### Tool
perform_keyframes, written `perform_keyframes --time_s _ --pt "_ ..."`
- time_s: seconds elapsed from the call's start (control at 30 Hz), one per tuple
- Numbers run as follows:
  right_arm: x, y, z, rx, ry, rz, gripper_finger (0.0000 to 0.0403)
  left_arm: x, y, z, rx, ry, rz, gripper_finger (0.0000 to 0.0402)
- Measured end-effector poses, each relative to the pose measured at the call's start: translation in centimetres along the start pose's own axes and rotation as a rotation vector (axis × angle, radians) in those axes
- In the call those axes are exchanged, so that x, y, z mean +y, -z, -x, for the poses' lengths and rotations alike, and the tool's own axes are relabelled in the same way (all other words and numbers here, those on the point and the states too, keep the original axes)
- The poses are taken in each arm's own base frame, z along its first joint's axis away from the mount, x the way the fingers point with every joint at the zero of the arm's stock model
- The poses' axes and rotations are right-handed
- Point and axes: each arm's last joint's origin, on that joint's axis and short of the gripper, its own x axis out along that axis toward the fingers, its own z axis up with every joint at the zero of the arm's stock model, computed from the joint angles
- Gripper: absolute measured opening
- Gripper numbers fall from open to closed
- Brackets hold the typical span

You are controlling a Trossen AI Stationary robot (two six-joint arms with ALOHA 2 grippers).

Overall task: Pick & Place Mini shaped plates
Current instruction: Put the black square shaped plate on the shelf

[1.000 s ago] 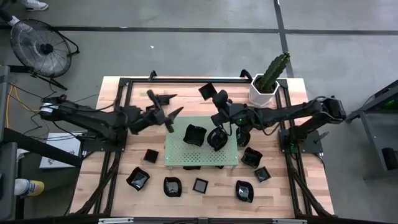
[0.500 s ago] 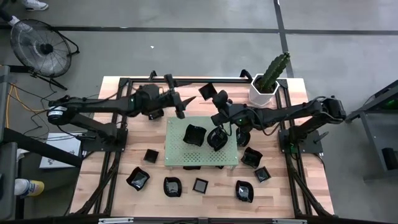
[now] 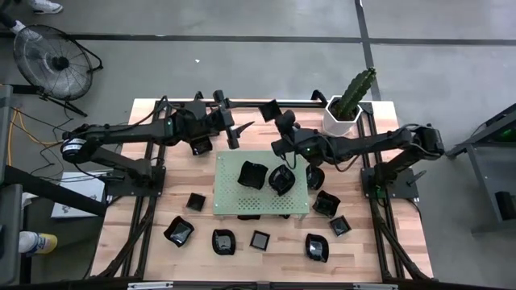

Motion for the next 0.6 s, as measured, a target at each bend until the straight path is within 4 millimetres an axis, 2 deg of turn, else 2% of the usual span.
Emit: perform_keyframes --time_s 0.27,0.43,0.53,0.6 --pt "-0.5 -0.2 -1.7 0.079 0.13 -0.028 0.0 -0.4 0.4 -1.3 -0.013 -0.037 0.131 0.0271" --pt "-0.7 0.0 -1.9 0.114 0.156 -0.055 0.0 -0.3 0.7 -1.7 0.024 -0.142 0.202 0.0271" --pt "-0.7 0.0 -1.9 0.115 0.157 -0.057 0.0 -0.2 0.8 -1.7 0.048 -0.206 0.173 0.0271" --pt "-0.7 0.0 -1.9 0.108 0.154 -0.052 0.0 -0.2 0.8 -1.7 0.052 -0.191 0.043 0.0271"
